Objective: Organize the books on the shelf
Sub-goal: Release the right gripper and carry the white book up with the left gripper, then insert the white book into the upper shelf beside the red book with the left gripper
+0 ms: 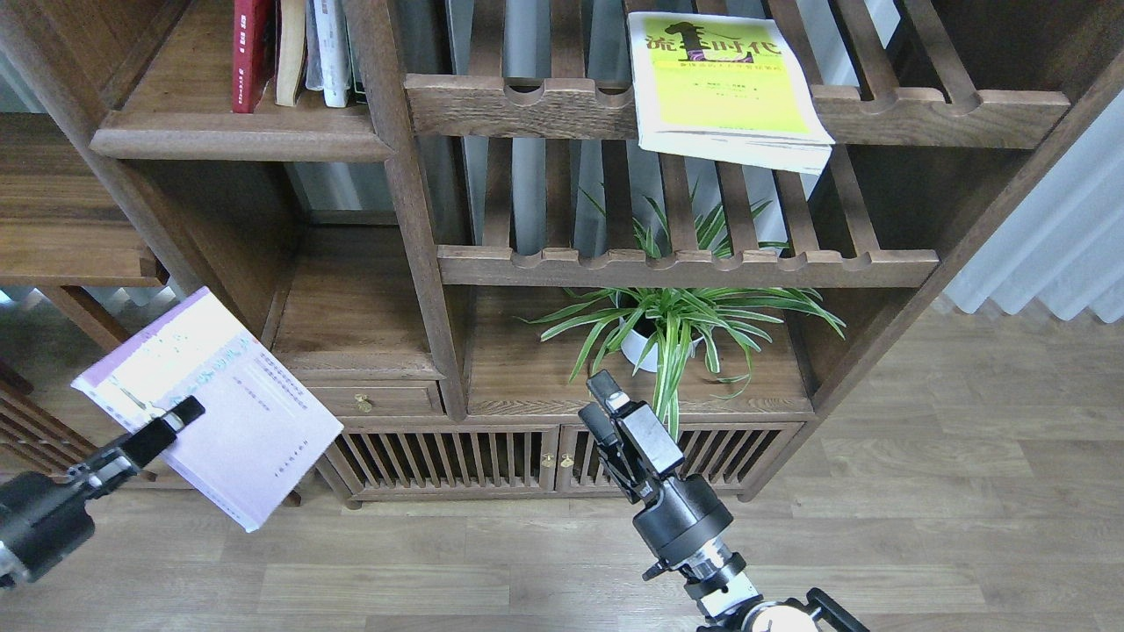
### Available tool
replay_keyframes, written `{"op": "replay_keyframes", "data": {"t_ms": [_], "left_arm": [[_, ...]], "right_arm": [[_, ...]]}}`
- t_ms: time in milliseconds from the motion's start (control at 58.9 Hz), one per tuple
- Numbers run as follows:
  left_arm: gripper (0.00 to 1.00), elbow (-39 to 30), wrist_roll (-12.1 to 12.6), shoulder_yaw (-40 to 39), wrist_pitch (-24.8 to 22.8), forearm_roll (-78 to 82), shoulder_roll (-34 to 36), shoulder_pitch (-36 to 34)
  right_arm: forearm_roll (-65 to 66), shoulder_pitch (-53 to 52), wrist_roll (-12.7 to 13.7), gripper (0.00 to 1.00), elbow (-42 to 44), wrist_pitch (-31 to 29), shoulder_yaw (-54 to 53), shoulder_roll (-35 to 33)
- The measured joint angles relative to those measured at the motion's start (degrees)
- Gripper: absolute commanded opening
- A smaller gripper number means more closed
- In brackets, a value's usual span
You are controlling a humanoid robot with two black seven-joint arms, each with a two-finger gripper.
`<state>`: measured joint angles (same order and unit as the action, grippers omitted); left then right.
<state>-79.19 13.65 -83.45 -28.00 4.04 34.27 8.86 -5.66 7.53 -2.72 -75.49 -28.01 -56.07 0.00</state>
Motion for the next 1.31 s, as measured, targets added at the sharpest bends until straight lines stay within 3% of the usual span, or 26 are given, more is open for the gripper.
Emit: {"op": "replay_keyframes", "data": {"t_ms": [391, 561, 1053, 1308], "left_arm": [[0.02, 0.0, 0.2, -9.3, 0.0, -0.3, 0.6, -0.9], [0.02, 0.0, 1.1, -12.0, 0.0, -0.2, 1.7, -5.8], [0.02, 0.0, 3.9, -11.4, 0.0, 0.5, 6.4, -17.8], [0.02, 0.1, 4.1, -8.0, 0.0, 0.9, 8.9, -24.5]], "right_arm": [[0.0, -3.6, 0.0, 0.98, 4.5, 0.0, 0.4, 0.0], [-0.1, -4.1, 0.0, 0.98, 5.9, 0.0, 0.4, 0.0], [-0.2, -4.2, -0.1, 0.98, 6.2, 0.0, 0.1, 0.0], [-0.2, -4.2, -0.1, 0.98, 6.2, 0.0, 0.0, 0.0]]}}
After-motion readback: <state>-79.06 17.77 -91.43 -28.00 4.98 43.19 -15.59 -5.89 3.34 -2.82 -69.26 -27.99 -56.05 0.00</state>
